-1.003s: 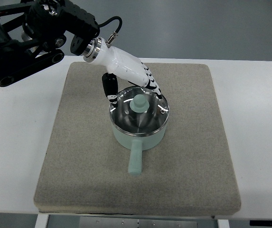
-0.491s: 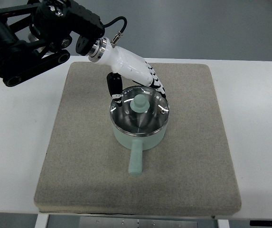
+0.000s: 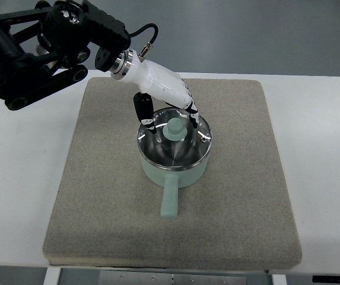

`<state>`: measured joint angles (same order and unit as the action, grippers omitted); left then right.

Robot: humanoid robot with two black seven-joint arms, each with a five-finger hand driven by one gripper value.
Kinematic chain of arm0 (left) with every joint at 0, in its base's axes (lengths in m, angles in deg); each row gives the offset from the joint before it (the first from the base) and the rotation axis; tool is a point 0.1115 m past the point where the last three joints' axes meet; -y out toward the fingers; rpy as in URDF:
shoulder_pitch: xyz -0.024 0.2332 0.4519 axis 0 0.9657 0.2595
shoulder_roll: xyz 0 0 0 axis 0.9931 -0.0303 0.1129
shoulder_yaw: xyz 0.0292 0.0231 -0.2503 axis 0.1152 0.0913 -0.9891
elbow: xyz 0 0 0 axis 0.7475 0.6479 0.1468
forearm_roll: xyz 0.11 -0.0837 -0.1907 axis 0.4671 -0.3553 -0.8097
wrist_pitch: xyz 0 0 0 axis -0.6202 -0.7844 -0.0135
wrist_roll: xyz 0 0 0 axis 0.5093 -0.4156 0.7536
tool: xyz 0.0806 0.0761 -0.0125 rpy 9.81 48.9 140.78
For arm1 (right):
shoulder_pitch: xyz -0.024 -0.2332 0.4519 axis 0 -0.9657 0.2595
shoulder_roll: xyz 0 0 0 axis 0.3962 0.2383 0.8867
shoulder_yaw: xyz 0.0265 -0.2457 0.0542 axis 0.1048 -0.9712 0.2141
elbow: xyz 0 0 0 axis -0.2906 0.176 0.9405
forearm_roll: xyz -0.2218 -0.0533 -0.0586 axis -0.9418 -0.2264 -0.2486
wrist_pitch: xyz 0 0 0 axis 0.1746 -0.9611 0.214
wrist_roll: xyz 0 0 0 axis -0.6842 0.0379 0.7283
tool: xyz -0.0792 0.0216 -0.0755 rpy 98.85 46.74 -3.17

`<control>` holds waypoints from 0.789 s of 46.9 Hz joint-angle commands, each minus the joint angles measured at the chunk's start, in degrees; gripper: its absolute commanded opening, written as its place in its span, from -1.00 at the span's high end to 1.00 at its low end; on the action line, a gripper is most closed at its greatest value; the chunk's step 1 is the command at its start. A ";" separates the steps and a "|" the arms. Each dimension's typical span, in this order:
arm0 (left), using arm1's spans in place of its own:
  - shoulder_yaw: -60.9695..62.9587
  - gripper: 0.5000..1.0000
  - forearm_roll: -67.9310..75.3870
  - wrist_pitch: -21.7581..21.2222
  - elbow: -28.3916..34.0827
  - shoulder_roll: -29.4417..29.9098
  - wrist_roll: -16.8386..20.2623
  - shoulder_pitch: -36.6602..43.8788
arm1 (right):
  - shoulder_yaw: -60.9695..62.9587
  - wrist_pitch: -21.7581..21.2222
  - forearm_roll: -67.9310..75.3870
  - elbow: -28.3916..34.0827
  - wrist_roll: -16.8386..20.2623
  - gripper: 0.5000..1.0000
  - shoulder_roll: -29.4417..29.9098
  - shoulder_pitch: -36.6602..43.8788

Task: Place lid left of pot with left hand
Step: 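Lower the left hand and close its fingers around the green lid knob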

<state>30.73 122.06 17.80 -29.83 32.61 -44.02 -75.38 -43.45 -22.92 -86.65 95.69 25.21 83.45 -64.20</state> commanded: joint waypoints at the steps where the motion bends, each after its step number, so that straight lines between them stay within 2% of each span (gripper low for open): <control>1: 0.00 0.06 -0.08 -0.02 0.00 -0.14 0.00 0.00 | 0.00 0.00 0.00 -0.01 0.00 -0.69 0.00 0.00; 5: -0.17 0.15 -0.26 -0.02 0.00 -0.14 0.00 0.00 | 0.00 0.00 0.00 -0.01 0.00 -0.69 0.00 0.00; 16: -0.26 0.15 -0.35 -0.29 0.00 -0.14 0.00 0.00 | 0.00 0.00 0.00 -0.01 0.00 -0.69 0.00 0.00; 20: -0.18 0.33 -0.26 -0.37 0.00 -0.14 0.00 0.00 | 0.00 0.00 0.00 -0.01 0.00 -0.69 0.00 0.00; 31: -0.09 0.33 -0.26 -0.37 0.09 -0.14 0.00 0.09 | -0.09 0.00 0.00 -0.01 0.00 -0.69 0.00 0.00; 34: 0.09 0.22 -0.26 -0.37 0.09 -0.14 0.00 0.09 | 0.00 0.00 0.00 -0.01 0.00 -0.69 0.00 0.00; 37: 0.27 0.21 -0.08 -0.37 0.09 -0.05 0.00 0.09 | 0.00 0.09 -0.09 -0.01 0.00 -0.69 0.00 0.00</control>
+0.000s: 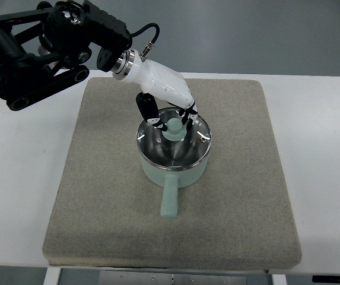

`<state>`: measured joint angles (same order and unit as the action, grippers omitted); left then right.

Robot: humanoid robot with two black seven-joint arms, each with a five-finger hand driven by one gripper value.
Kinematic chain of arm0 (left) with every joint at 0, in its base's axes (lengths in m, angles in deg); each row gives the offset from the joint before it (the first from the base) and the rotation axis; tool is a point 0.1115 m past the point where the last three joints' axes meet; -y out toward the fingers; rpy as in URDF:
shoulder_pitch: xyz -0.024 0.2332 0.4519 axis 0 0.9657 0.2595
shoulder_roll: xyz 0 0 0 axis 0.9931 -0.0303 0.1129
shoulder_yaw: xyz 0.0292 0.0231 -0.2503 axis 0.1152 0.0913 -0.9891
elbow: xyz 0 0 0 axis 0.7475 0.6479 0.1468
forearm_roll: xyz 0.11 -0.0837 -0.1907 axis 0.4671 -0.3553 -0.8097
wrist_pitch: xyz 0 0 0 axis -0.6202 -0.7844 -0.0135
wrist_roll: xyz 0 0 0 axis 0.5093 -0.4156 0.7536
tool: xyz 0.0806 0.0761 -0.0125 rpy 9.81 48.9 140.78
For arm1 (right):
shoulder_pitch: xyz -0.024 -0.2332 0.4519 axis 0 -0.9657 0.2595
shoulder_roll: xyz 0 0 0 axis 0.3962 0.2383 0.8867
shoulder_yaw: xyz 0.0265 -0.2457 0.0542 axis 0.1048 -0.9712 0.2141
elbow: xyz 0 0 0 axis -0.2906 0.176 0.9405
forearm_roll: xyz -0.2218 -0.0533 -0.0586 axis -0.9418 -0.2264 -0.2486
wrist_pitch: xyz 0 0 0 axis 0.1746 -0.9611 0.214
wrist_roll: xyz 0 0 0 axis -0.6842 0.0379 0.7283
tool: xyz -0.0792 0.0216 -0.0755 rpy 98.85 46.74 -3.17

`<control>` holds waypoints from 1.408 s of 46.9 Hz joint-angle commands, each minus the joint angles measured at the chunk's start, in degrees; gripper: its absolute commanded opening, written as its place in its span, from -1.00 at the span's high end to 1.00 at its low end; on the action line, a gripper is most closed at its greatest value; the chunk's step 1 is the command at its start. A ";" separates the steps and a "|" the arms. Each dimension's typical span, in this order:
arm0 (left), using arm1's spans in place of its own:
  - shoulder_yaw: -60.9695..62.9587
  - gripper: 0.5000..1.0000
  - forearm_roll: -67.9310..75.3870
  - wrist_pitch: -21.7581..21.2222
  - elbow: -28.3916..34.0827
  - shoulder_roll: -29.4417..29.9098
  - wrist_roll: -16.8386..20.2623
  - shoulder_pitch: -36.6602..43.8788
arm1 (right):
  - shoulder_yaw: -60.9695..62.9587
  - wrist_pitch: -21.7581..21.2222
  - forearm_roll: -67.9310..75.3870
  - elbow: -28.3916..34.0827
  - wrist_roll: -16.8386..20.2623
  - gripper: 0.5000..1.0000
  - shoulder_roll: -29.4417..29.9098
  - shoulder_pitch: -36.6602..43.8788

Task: Place lid left of pot with left hand
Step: 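Lower the left hand and close its fingers around the green lid knob, then lift the glass lid off the saucepan with the left hand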

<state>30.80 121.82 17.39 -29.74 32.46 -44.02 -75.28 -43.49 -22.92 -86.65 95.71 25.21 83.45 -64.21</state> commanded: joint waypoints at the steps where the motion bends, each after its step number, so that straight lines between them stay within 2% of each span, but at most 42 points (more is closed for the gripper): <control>1: 0.19 0.21 0.16 0.04 0.00 0.09 0.00 0.00 | -0.06 0.00 0.00 -0.03 0.00 -0.69 0.00 0.00; 7: 0.37 0.33 0.25 0.13 0.00 0.09 0.00 0.00 | -0.06 0.00 -0.09 -0.03 0.00 -0.69 0.00 0.09; 12: 0.37 0.81 0.51 0.13 0.00 0.09 0.00 0.00 | -0.06 0.09 -0.09 -0.03 0.00 -0.69 0.00 0.00; 17: 0.37 1.00 0.60 0.13 0.09 0.09 0.00 0.00 | -0.06 0.09 -0.09 -0.03 0.00 -0.69 0.00 0.00; 66: -1.04 1.00 0.16 0.13 1.23 0.00 0.00 -1.15 | -0.06 0.00 -0.09 -0.03 0.00 -0.69 0.00 0.09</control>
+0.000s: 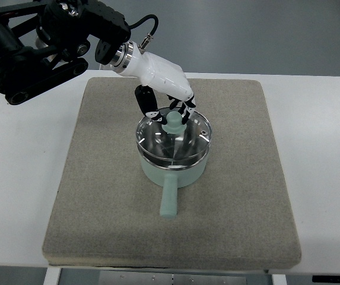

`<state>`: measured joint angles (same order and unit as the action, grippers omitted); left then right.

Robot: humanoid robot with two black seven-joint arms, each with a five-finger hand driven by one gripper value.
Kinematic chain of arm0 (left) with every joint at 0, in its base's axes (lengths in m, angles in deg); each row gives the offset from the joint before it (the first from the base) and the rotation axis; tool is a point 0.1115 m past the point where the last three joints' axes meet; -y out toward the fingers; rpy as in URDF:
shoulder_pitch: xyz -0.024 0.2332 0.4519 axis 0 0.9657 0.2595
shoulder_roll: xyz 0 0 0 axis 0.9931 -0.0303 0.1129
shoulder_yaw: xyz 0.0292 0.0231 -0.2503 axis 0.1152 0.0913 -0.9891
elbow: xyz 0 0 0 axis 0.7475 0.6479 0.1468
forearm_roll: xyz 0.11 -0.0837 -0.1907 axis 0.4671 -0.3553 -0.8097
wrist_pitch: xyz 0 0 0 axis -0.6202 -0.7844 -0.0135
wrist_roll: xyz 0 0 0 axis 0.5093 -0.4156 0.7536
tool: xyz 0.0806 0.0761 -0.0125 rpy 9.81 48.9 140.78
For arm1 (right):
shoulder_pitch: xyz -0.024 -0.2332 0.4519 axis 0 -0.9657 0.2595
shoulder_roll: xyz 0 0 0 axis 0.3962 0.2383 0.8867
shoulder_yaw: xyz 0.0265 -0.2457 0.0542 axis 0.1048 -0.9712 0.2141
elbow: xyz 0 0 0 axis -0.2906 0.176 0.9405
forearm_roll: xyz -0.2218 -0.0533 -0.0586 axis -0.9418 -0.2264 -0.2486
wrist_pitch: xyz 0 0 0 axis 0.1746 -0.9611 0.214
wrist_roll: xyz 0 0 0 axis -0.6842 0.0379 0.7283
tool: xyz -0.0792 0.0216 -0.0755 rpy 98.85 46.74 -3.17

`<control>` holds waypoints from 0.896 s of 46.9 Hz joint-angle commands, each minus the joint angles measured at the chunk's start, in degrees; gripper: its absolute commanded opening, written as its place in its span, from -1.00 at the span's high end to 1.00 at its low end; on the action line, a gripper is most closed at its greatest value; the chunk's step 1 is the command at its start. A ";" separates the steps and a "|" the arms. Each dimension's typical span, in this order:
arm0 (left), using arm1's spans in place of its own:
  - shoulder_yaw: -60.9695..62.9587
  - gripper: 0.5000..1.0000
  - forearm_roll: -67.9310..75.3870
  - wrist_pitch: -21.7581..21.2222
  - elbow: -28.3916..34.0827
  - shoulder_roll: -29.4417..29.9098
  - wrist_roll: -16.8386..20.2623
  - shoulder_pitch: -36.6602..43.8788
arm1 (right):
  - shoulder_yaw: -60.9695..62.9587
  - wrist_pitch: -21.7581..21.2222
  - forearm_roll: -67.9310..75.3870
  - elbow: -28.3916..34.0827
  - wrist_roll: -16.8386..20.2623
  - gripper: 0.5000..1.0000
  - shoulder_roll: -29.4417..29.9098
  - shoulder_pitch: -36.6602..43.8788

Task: Place lid left of pot with left hand
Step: 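Lift the glass lid off the saucepan with the left hand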

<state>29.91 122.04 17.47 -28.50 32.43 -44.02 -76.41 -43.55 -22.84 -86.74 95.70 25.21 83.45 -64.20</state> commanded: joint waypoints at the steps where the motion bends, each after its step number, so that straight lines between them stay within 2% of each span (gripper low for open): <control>1: -0.14 1.00 -0.06 -0.04 -0.01 0.03 0.01 -0.11 | 0.00 0.01 0.00 0.07 0.00 -0.69 0.00 0.00; 27: -0.94 1.00 0.02 -0.04 0.25 0.83 0.01 -1.60 | 0.00 0.01 0.00 -0.02 0.00 -0.69 0.00 0.00; 42: -1.55 1.00 -0.33 -0.13 6.40 4.43 0.01 -1.17 | 0.00 0.01 0.00 -0.02 0.00 -0.69 0.00 0.00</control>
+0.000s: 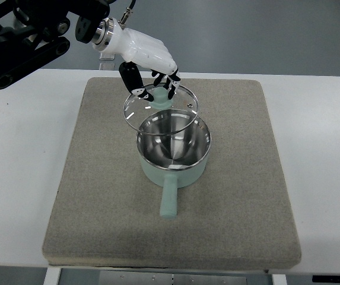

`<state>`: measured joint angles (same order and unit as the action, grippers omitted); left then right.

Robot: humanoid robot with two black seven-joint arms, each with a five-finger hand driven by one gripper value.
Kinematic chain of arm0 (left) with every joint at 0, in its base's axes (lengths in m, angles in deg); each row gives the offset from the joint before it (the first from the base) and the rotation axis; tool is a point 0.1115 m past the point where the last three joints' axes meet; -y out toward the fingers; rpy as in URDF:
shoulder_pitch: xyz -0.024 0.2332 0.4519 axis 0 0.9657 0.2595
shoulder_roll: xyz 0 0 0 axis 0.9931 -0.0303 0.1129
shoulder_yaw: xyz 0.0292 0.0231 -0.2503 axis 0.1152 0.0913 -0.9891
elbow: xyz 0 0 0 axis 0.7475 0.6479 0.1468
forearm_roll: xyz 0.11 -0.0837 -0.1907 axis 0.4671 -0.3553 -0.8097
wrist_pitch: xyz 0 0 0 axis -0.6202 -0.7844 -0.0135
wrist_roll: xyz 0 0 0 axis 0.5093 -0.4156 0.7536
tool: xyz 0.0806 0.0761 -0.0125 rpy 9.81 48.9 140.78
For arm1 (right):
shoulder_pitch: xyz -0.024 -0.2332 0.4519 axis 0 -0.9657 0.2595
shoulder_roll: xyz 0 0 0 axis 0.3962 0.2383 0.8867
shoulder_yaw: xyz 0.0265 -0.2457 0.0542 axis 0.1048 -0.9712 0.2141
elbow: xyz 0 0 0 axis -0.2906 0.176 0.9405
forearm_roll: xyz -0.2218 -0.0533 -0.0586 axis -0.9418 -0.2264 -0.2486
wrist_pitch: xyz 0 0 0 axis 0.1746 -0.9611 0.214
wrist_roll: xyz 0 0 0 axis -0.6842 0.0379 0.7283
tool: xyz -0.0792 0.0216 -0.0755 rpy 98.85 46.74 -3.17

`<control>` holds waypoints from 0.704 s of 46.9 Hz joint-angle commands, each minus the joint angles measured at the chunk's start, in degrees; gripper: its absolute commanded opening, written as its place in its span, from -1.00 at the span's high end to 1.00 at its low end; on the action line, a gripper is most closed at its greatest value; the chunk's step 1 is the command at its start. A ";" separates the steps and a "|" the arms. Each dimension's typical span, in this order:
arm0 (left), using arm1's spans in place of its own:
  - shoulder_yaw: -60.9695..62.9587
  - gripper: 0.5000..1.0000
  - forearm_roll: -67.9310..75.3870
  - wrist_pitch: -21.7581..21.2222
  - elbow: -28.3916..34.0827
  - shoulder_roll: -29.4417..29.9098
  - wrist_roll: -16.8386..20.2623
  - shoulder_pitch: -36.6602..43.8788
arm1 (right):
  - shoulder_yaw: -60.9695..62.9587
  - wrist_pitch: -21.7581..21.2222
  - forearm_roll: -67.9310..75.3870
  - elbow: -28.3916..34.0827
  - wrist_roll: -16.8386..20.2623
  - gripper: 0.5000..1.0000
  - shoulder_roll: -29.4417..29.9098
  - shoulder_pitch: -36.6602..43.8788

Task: Place lid left of pot with left hand
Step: 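Lift the glass lid off the saucepan with the left hand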

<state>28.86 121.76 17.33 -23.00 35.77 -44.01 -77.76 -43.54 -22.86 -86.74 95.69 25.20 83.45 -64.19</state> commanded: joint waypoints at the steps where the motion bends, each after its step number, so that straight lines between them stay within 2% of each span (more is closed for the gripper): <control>1: -0.76 1.00 -0.13 0.01 1.26 1.35 0.00 0.27 | 0.00 -0.06 0.00 -0.01 0.00 -0.69 0.00 -0.01; 24: -1.55 1.00 -0.83 0.01 5.30 8.20 0.00 2.03 | 0.00 0.03 0.00 0.08 0.00 -0.69 0.00 -0.01; 33: -1.55 1.00 -0.66 0.01 5.57 9.87 0.00 5.63 | 0.09 0.03 0.00 -0.01 0.00 -0.69 0.00 -0.01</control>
<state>27.31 120.96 17.33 -17.61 45.07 -44.00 -73.44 -43.54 -22.83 -86.74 95.70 25.20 83.45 -64.20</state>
